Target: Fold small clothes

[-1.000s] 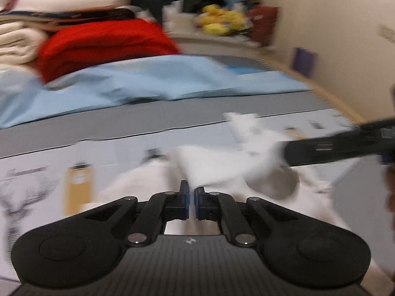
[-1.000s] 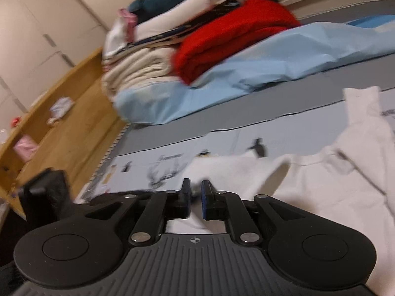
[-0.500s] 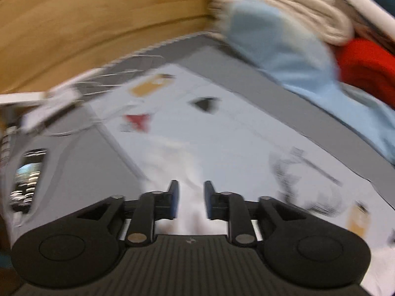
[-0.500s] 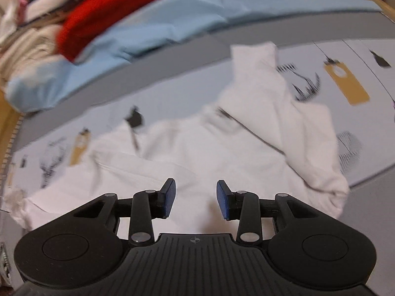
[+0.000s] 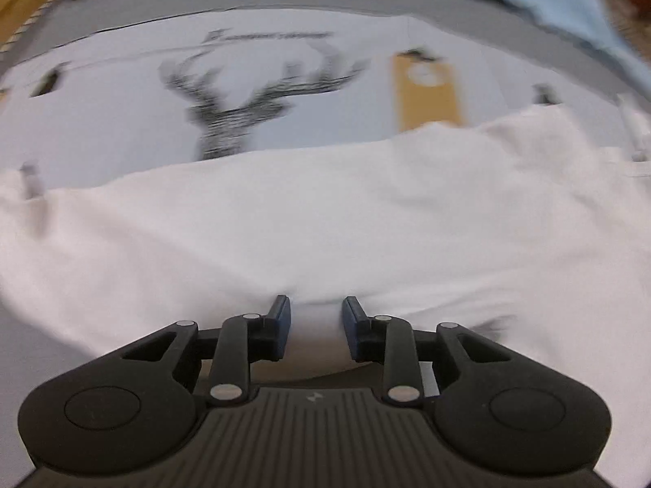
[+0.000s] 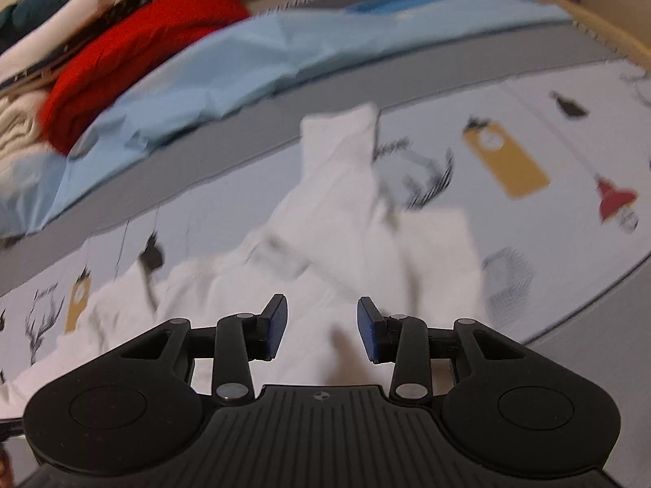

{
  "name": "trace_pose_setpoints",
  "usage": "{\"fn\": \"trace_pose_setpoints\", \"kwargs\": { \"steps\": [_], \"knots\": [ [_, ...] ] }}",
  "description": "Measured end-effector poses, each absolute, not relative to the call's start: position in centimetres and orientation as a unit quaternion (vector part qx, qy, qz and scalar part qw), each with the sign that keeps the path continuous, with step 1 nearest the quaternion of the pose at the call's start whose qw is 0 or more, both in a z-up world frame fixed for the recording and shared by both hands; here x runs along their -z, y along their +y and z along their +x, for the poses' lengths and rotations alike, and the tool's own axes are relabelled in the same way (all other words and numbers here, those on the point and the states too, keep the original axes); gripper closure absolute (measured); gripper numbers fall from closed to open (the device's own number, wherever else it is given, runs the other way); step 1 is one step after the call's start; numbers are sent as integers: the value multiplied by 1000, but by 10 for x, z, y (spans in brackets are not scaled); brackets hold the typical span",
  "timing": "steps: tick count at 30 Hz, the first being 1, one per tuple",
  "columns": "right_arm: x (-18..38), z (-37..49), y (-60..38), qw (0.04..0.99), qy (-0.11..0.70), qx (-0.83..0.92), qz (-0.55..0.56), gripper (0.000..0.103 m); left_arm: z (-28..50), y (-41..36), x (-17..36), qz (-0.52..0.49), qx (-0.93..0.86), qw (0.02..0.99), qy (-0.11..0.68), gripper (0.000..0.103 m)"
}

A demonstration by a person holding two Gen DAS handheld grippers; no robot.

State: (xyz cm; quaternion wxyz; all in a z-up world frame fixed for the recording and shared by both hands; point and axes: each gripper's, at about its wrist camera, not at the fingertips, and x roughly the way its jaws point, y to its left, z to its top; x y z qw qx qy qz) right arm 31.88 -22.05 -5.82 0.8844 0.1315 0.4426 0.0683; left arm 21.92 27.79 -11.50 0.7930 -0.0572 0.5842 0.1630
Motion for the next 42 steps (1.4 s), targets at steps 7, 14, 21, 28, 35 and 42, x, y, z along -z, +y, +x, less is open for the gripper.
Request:
{"fn": "trace_pose_setpoints", "kwargs": {
  "steps": [7, 14, 21, 28, 35, 42],
  "knots": [
    [76, 354, -256, 909, 400, -51, 102, 49, 223, 278, 98, 4, -222, 795, 564, 70],
    [94, 383, -248, 898, 413, -101, 113, 88, 241, 246, 60, -17, -174, 837, 518, 69],
    [25, 361, -314, 923, 293, -56, 242, 97, 258, 219, 58, -15, -136, 851, 507, 69],
    [8, 311, -390, 921, 289, 117, 232, 97, 263, 178, 57, 0, -83, 859, 506, 69],
    [115, 295, -468, 817, 436, 150, 346, 92, 269, 138, 81, 22, -29, 839, 543, 66],
    [133, 291, -516, 807, 355, 154, 445, 54, 274, 117, 94, 41, -19, 831, 555, 66]
  ]
}}
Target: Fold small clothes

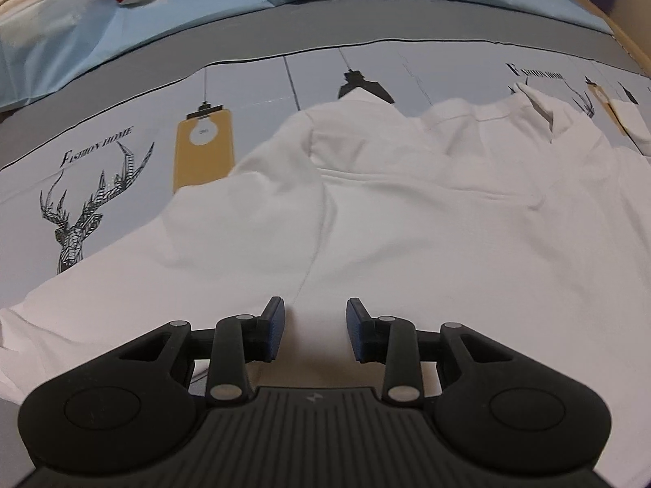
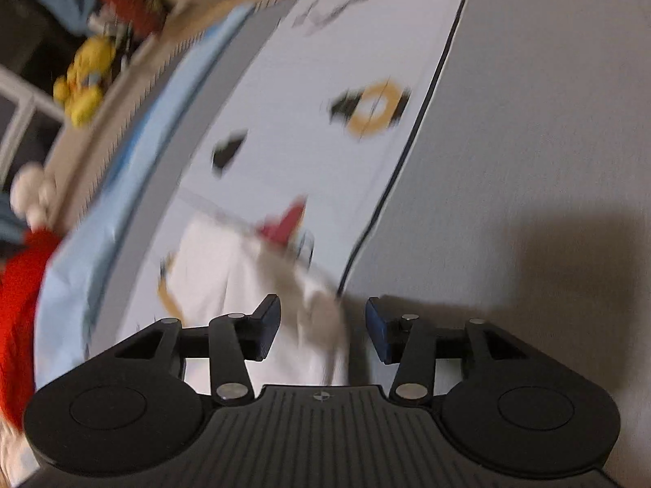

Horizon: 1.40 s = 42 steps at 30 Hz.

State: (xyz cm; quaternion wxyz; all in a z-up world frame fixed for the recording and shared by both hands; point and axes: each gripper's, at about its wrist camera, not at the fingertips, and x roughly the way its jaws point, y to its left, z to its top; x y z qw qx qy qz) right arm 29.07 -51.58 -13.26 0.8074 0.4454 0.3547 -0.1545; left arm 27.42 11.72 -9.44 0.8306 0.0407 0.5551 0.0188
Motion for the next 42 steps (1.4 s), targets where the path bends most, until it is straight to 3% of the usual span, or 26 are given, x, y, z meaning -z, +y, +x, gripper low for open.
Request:
{"fn": "trace_pose_setpoints", "kwargs": {
  "steps": [5, 8, 10, 11, 16, 17, 19, 21, 22, 26, 31, 32, 34, 35, 39, 42],
  "knots": [
    [149, 307, -524, 811, 358, 124, 446, 54, 279, 113, 98, 49, -16, 829, 557, 66],
    [143, 324, -496, 844, 378, 71, 373, 76, 283, 112, 102, 50, -22, 826, 561, 66],
    [135, 336, -473, 871, 384, 49, 301, 81, 284, 110, 103, 50, -21, 826, 562, 66],
    [132, 338, -463, 881, 387, 36, 272, 91, 284, 110, 103, 50, -20, 825, 562, 66],
    [101, 331, -381, 880, 400, -232, 107, 93, 285, 107, 106, 53, -13, 825, 563, 66],
    [100, 326, -371, 873, 407, -255, 88, 92, 286, 108, 106, 53, -15, 825, 563, 66],
    [104, 330, -370, 870, 423, -230, 101, 76, 287, 110, 106, 48, -20, 825, 563, 66],
    [106, 336, -384, 872, 422, -190, 159, 48, 287, 110, 106, 46, -22, 826, 562, 66],
    [107, 337, -395, 874, 412, -173, 192, 44, 287, 110, 106, 46, -21, 826, 562, 66],
    [106, 353, -417, 878, 380, -110, 269, 40, 286, 109, 106, 51, -20, 826, 562, 66],
    [127, 373, -412, 868, 394, -59, 296, 41, 284, 111, 106, 50, -27, 824, 563, 66],
    [131, 374, -409, 868, 395, -49, 296, 42, 284, 110, 106, 51, -27, 824, 563, 66],
    [137, 383, -393, 868, 399, -41, 291, 63, 283, 110, 105, 52, -27, 824, 563, 66],
    [139, 383, -390, 867, 408, -43, 282, 89, 283, 111, 105, 52, -27, 824, 563, 66],
    [105, 380, -392, 894, 378, -64, 234, 93, 283, 116, 103, 49, -33, 825, 562, 66],
    [65, 368, -428, 922, 284, -57, 259, 93, 283, 118, 103, 46, -35, 825, 562, 66]
  ]
}}
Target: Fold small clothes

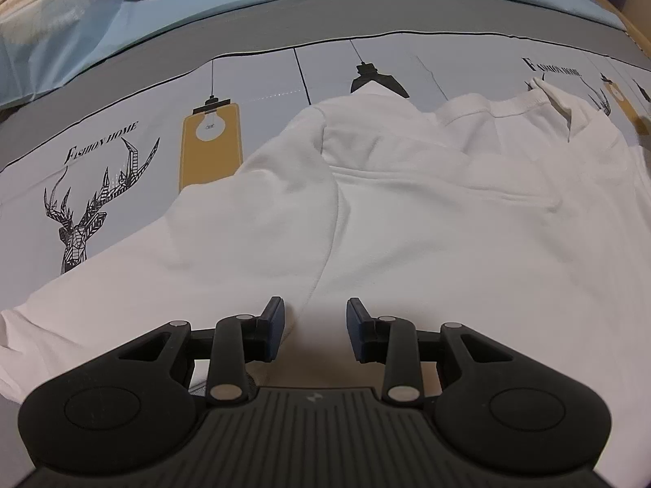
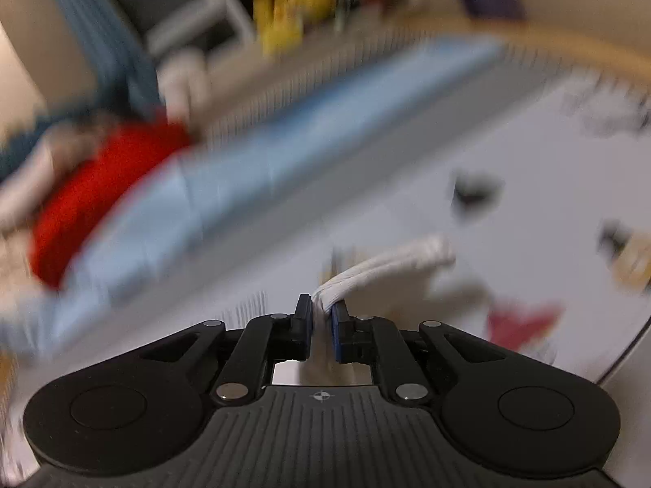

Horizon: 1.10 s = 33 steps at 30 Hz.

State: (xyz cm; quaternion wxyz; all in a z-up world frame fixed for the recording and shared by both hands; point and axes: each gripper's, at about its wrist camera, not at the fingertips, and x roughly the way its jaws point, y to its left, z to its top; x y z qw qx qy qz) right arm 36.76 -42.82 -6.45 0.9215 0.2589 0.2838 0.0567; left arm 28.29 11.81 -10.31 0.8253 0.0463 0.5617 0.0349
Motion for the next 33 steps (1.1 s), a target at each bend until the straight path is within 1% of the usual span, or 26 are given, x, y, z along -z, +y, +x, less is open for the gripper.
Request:
{"fn": "trace_pose_setpoints", "kwargs": {
  "steps": [3, 4, 5, 7, 8, 10, 11, 12, 15, 17, 19, 20, 21, 23, 24, 25, 27, 28, 31, 33],
  "knots": [
    [42, 339, -499, 933, 154, 29, 324, 93, 281, 116, 102, 50, -27, 826, 560, 66],
    [44, 328, -522, 933, 125, 76, 329, 93, 281, 115, 102, 51, -25, 826, 561, 66],
    [50, 323, -539, 932, 120, 119, 320, 94, 280, 115, 103, 53, -25, 826, 561, 66],
    [78, 319, -569, 918, 165, 221, 286, 94, 279, 116, 104, 56, -25, 825, 562, 66],
    [98, 314, -581, 904, 188, 250, 291, 94, 278, 117, 105, 57, -25, 824, 563, 66],
    [132, 305, -597, 881, 230, 286, 299, 95, 277, 119, 106, 58, -29, 822, 566, 66],
    [141, 303, -602, 876, 242, 291, 299, 95, 277, 120, 106, 58, -30, 822, 566, 66],
    [144, 300, -605, 876, 240, 294, 297, 95, 277, 120, 106, 59, -29, 822, 566, 66],
    [132, 292, -610, 880, 201, 319, 288, 96, 277, 121, 104, 56, -28, 824, 564, 66],
    [137, 292, -615, 860, 214, 362, 289, 95, 277, 121, 103, 52, -23, 825, 562, 66],
    [156, 293, -623, 827, 265, 380, 319, 89, 276, 123, 102, 46, -21, 827, 561, 66],
    [162, 293, -625, 817, 285, 374, 333, 89, 275, 124, 102, 42, -19, 827, 560, 66],
    [159, 293, -621, 818, 285, 382, 320, 85, 274, 126, 102, 36, -17, 828, 559, 66],
    [142, 293, -609, 817, 282, 431, 260, 77, 272, 130, 103, 29, -17, 829, 558, 66],
    [131, 291, -599, 816, 266, 454, 240, 74, 271, 132, 104, 25, -17, 829, 558, 66],
    [121, 291, -587, 819, 254, 461, 229, 74, 270, 135, 105, 20, -17, 829, 559, 66],
    [104, 292, -559, 840, 233, 440, 215, 73, 270, 140, 110, 7, -22, 826, 563, 64],
    [97, 294, -547, 861, 229, 401, 214, 72, 271, 143, 114, 0, -25, 824, 567, 64],
    [84, 323, -487, 918, 246, 218, 220, 72, 275, 148, 117, -22, -41, 819, 571, 64],
    [85, 342, -446, 929, 278, 94, 224, 70, 279, 150, 107, -53, -41, 836, 545, 64]
  ]
}}
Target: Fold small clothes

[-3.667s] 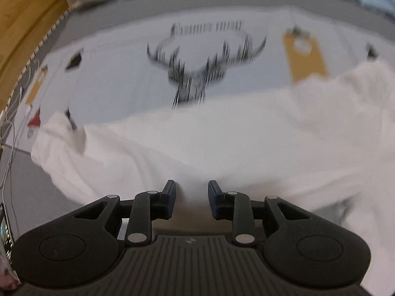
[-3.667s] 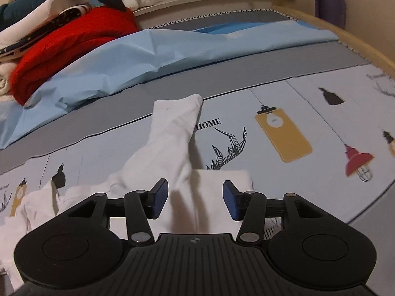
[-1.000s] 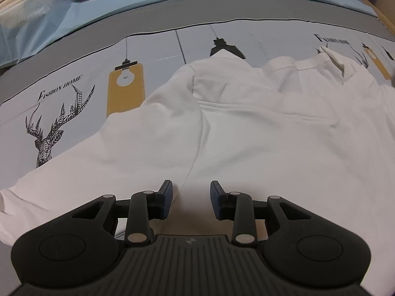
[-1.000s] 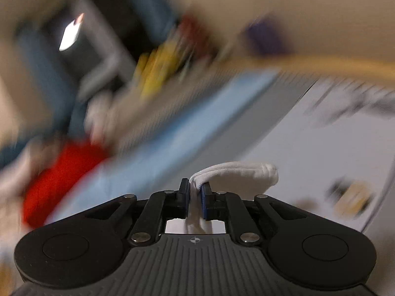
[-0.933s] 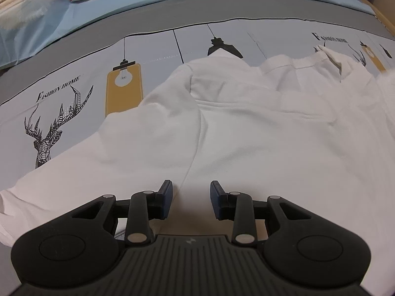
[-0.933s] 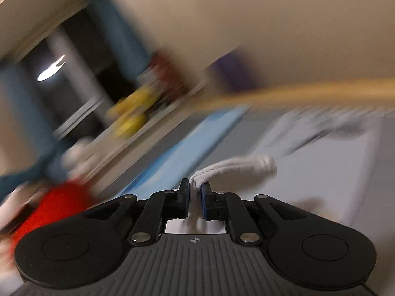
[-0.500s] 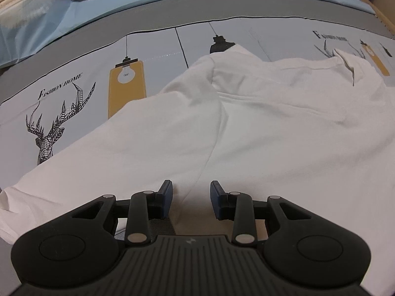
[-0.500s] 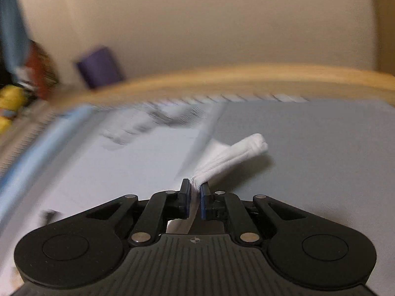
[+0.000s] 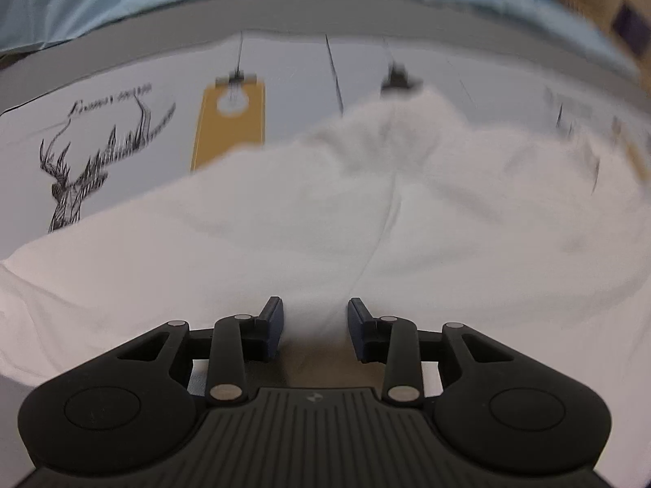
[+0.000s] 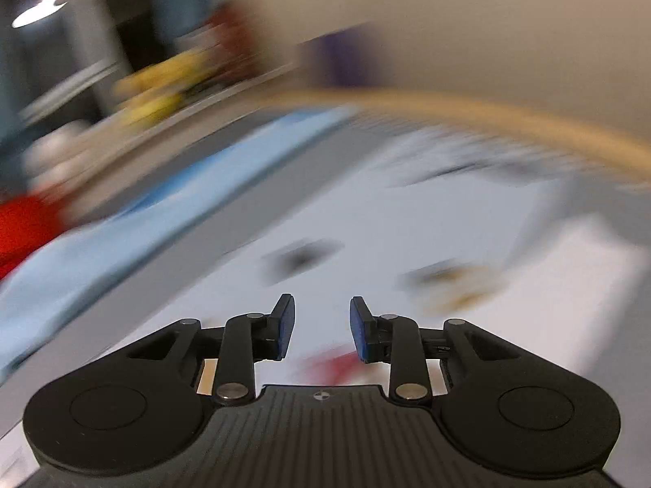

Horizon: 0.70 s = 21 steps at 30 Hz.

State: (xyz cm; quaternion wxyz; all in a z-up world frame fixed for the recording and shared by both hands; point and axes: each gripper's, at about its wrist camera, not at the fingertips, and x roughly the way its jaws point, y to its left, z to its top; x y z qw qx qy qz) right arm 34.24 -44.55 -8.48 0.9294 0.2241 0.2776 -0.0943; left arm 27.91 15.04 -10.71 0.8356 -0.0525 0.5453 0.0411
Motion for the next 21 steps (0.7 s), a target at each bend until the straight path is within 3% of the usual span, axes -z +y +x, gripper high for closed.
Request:
{"fn": "trace_pose_setpoints", "kwargs": {
  "steps": [6, 16, 17, 18, 21],
  "knots": [
    [105, 378, -342, 911, 362, -84, 177, 62, 302, 148, 103, -92, -43, 873, 477, 64],
    [137, 386, -285, 900, 418, -86, 92, 60, 337, 130, 142, -94, -32, 886, 453, 65],
    [141, 392, -280, 899, 419, -91, 86, 66, 337, 126, 145, -73, -34, 887, 456, 75],
    [143, 396, -275, 899, 419, -98, 78, 83, 337, 124, 147, -49, -34, 889, 455, 84],
    [131, 389, -263, 917, 384, -100, 46, 88, 333, 133, 139, -33, -45, 889, 454, 102]
  ]
}}
